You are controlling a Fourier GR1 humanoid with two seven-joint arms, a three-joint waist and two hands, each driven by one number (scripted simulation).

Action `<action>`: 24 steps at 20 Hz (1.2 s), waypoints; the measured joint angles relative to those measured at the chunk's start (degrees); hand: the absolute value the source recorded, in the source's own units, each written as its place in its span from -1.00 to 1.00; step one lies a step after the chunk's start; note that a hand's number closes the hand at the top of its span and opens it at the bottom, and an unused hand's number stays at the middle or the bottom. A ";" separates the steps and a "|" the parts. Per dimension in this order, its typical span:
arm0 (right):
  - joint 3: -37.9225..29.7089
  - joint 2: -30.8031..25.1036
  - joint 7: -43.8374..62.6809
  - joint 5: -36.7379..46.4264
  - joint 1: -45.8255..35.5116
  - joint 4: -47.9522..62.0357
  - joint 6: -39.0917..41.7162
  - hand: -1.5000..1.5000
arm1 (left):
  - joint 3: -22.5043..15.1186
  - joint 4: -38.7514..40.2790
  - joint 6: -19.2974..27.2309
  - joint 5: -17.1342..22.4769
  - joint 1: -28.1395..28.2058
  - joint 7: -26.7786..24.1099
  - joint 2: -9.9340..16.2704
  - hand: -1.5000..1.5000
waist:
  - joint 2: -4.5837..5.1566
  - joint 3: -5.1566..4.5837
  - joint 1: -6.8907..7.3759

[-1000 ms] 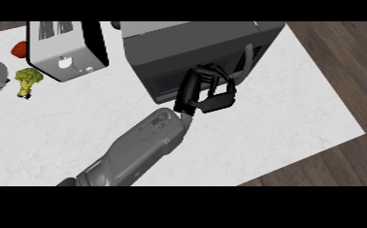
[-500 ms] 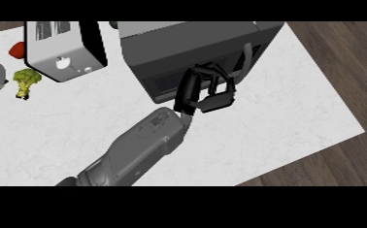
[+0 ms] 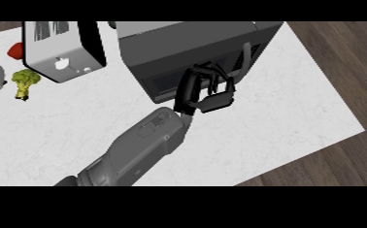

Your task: Pick up the milk, place it into the microwave and close the microwave

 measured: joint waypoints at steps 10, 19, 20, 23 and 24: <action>-2.29 -3.25 0.82 -1.03 -2.84 2.50 0.48 -1.00 | -0.95 0.82 -0.24 2.67 -0.53 -3.40 -0.01 1.00 | 0.25 0.11 -0.13; -4.24 -7.04 0.85 0.35 -4.82 4.31 1.02 -1.00 | -1.67 1.45 0.15 4.79 -0.93 -5.64 -0.01 1.00 | 0.32 0.24 -0.39; -4.40 -7.22 0.73 0.49 -4.94 4.59 1.05 -1.00 | -1.81 1.53 0.09 4.98 -1.02 -5.84 -0.01 1.00 | 0.35 0.27 -0.35; -4.97 -8.06 0.70 0.26 -5.65 5.77 1.41 -1.00 | -2.26 1.69 0.01 5.59 -1.28 -6.43 -0.01 1.00 | 0.46 0.32 -0.23; -5.08 -8.25 0.69 0.01 -5.81 6.32 1.70 -1.00 | -2.39 1.70 -0.03 5.81 -1.36 -6.61 0.00 1.00 | 0.50 0.34 -0.18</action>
